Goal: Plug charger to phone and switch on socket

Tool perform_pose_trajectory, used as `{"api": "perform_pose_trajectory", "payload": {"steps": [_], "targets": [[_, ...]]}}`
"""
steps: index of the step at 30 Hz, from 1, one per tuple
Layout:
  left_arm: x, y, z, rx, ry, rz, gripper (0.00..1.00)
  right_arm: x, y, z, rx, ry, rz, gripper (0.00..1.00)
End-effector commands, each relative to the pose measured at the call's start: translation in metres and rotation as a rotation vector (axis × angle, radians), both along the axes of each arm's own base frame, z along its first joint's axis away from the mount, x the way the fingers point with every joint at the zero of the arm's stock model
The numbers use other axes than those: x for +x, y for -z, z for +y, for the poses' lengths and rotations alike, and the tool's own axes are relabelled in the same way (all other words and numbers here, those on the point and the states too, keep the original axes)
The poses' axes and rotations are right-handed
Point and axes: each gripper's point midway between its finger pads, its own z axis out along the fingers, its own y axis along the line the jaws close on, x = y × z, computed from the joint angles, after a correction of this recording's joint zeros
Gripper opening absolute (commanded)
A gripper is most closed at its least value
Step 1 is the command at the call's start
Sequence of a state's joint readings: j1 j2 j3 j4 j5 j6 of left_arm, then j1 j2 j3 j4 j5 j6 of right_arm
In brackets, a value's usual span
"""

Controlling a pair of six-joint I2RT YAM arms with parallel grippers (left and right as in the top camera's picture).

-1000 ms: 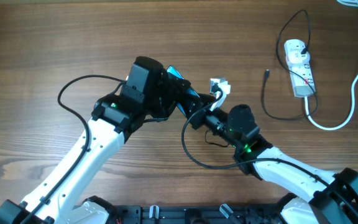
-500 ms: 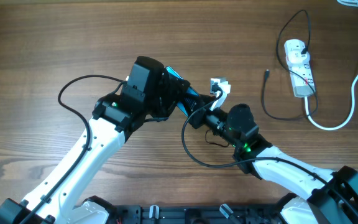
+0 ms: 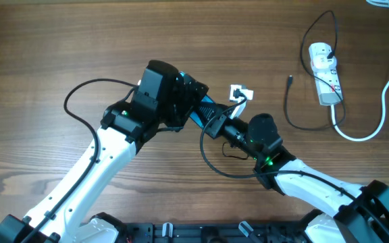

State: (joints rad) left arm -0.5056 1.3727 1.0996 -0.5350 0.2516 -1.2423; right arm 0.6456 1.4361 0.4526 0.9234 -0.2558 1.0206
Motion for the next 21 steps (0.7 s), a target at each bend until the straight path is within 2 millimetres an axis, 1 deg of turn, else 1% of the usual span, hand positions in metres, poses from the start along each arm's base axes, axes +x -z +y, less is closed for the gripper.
{"api": "perform_pose_trajectory", "payload": {"steps": [1,2,3,4,8,10,12,13,14,16,21], "targets": [[0.012,-0.032,0.006,0.021,0.067,-0.172,1.0,0.001,0.01,-0.006,0.172,-0.014,0.326,0.04],[0.012,-0.037,0.01,0.032,0.076,-0.198,1.0,0.003,0.017,-0.011,0.185,-0.001,0.387,0.05],[0.011,-0.042,0.015,0.055,0.096,-0.231,1.0,0.005,0.028,-0.018,0.209,0.012,0.49,0.04],[0.008,-0.045,0.024,0.086,0.107,-0.251,1.0,0.005,0.035,-0.023,0.238,0.007,0.58,0.05],[-0.008,-0.037,0.065,0.231,0.027,-0.206,1.0,0.004,0.034,-0.032,0.325,-0.02,0.72,0.05],[-0.019,-0.031,0.084,0.304,-0.012,-0.167,1.0,0.0,0.032,-0.029,0.367,-0.044,0.786,0.05],[-0.031,-0.026,0.096,0.349,-0.025,-0.131,1.0,-0.009,0.03,-0.024,0.407,-0.087,0.875,0.05],[-0.034,-0.025,0.099,0.36,-0.027,-0.12,1.0,-0.013,0.029,-0.022,0.432,-0.108,0.934,0.05],[-0.038,-0.025,0.102,0.369,-0.029,-0.111,1.0,-0.02,0.028,-0.019,0.492,-0.126,1.061,0.05],[-0.041,-0.027,0.102,0.358,-0.035,-0.109,1.0,-0.021,0.026,-0.018,0.503,-0.133,1.077,0.04],[-0.045,-0.028,0.094,0.23,-0.137,-0.029,1.0,-0.02,0.025,-0.019,0.506,-0.13,1.071,0.04]]}}
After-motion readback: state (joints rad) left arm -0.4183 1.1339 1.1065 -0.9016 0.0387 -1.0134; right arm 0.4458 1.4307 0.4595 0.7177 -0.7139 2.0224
